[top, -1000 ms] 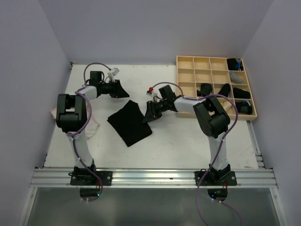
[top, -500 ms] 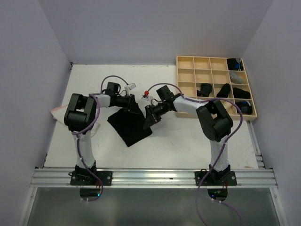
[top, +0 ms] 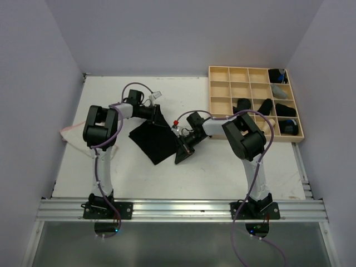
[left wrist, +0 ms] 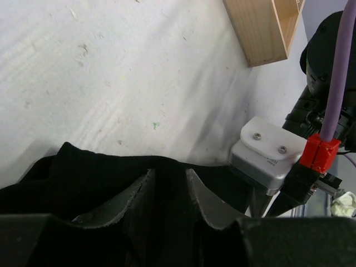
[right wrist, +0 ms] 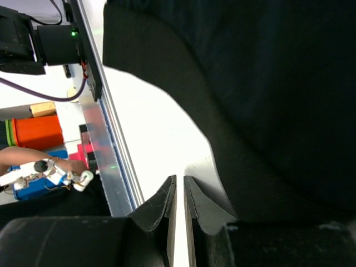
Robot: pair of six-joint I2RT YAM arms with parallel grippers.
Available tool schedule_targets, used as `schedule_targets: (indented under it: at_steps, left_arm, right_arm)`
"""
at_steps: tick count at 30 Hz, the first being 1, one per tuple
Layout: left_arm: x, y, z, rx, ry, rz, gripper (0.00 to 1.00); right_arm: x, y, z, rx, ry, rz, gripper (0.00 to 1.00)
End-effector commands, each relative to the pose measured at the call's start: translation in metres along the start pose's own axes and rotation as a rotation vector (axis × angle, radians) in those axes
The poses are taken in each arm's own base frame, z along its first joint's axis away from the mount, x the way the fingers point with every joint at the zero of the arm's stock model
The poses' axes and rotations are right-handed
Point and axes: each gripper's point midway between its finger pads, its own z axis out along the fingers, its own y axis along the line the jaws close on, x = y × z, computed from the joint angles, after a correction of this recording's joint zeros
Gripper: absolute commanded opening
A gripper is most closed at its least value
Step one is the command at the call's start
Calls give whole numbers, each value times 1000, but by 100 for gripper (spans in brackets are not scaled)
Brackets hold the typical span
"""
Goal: Roll the underwear
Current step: Fold the underwear
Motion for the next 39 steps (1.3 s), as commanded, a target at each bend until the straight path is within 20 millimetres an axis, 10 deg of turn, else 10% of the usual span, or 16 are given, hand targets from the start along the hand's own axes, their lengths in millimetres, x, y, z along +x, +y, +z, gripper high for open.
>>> schedule_targets:
  at_steps: [1,8,15,31,39]
  left_arm:
    - [16,42,-3,-132,77,39,33]
    - [42,40,-7,-132,125,46,33]
    - [48,36,-11,-140,123,55,34]
    - [46,49,-16,-174,134,37,34]
    - [39,52,-14,-121,165,88,34]
  right_arm:
    - [-7,-7,0,59,-18,-57,15]
    - [-83,74,-46,-15,-200,-183,17]
    - [-121,23,-41,58,-298,12,17]
    - [-38,-27,11,67,-147,166,7]
    - [-22,24,27,32,-136,57,8]
